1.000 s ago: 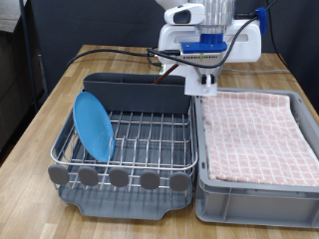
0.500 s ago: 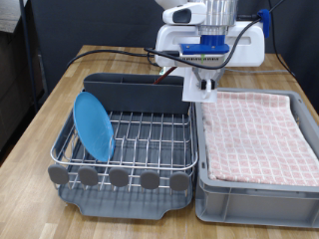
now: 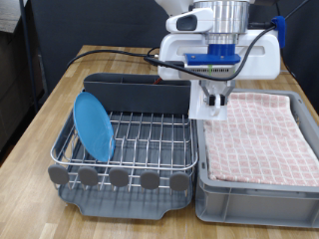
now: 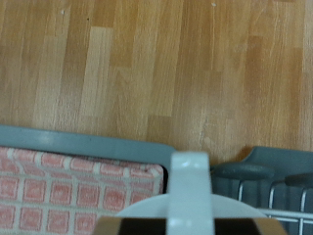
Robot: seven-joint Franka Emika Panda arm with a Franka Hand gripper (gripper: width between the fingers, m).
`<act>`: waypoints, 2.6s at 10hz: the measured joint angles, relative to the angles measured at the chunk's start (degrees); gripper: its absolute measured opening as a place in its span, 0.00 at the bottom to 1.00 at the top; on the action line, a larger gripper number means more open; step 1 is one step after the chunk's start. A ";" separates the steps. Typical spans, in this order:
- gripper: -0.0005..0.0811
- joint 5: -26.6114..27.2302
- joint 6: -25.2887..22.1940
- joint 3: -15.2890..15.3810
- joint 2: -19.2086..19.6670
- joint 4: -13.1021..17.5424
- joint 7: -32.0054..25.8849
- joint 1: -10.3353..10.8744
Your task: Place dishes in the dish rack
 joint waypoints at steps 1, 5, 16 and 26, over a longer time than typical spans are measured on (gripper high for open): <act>0.09 0.99 -0.10 0.10 2.26 2.53 -0.08 -0.23; 0.09 2.64 -3.79 0.38 10.14 11.03 -0.07 -1.21; 0.09 1.96 -6.89 -1.08 17.38 15.66 0.00 -3.04; 0.09 7.35 -3.80 0.67 17.55 15.09 -6.01 -6.10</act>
